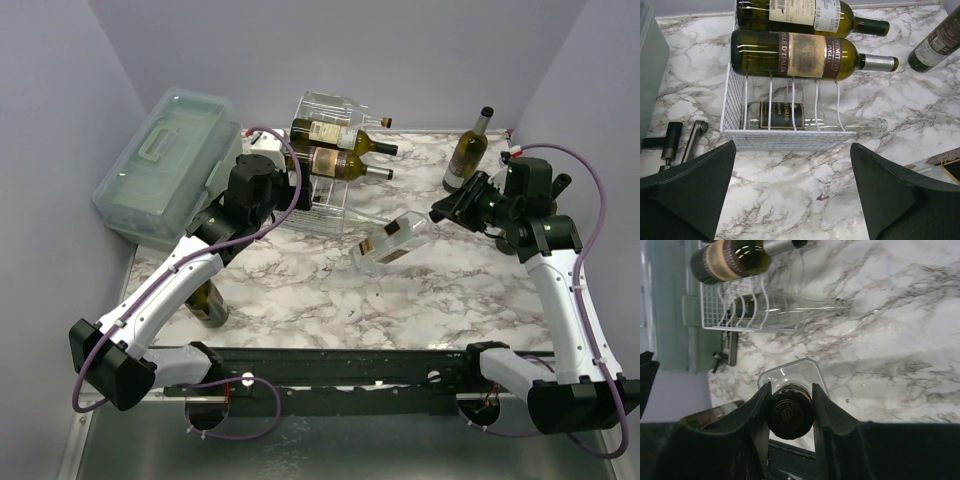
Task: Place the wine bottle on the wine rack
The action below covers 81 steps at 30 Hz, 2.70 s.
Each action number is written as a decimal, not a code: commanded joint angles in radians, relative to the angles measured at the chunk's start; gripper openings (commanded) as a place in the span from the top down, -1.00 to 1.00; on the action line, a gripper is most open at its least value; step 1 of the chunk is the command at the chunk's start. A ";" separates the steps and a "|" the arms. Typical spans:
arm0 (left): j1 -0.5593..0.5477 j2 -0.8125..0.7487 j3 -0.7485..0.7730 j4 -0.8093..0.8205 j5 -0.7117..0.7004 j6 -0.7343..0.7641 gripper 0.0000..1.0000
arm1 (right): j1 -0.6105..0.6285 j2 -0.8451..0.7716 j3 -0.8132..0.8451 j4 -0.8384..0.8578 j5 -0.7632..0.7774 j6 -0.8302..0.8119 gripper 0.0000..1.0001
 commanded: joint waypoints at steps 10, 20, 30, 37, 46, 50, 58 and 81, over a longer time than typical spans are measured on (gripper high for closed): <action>-0.009 -0.024 -0.012 0.008 -0.052 0.015 -0.97 | -0.002 0.075 -0.035 0.462 -0.377 0.326 0.99; -0.009 -0.044 -0.015 0.009 -0.077 0.021 -0.97 | -0.001 0.144 -0.091 0.722 -0.389 0.518 0.99; -0.009 -0.051 -0.019 0.016 -0.108 0.036 -0.97 | 0.000 0.232 -0.096 0.932 -0.302 0.629 0.99; -0.009 -0.045 -0.020 0.017 -0.105 0.036 -0.97 | 0.014 0.292 -0.161 1.083 -0.263 0.709 0.99; -0.007 -0.039 -0.018 0.018 -0.122 0.054 -0.97 | 0.079 0.348 -0.258 1.317 -0.158 0.819 0.99; -0.007 -0.033 -0.017 0.016 -0.122 0.055 -0.97 | 0.123 0.374 -0.286 1.390 -0.103 0.844 0.99; -0.007 -0.035 -0.016 0.018 -0.117 0.054 -0.97 | 0.213 0.452 -0.313 1.530 -0.003 0.888 0.99; -0.007 -0.033 -0.017 0.016 -0.108 0.051 -0.97 | 0.312 0.548 -0.461 1.702 0.135 1.007 0.99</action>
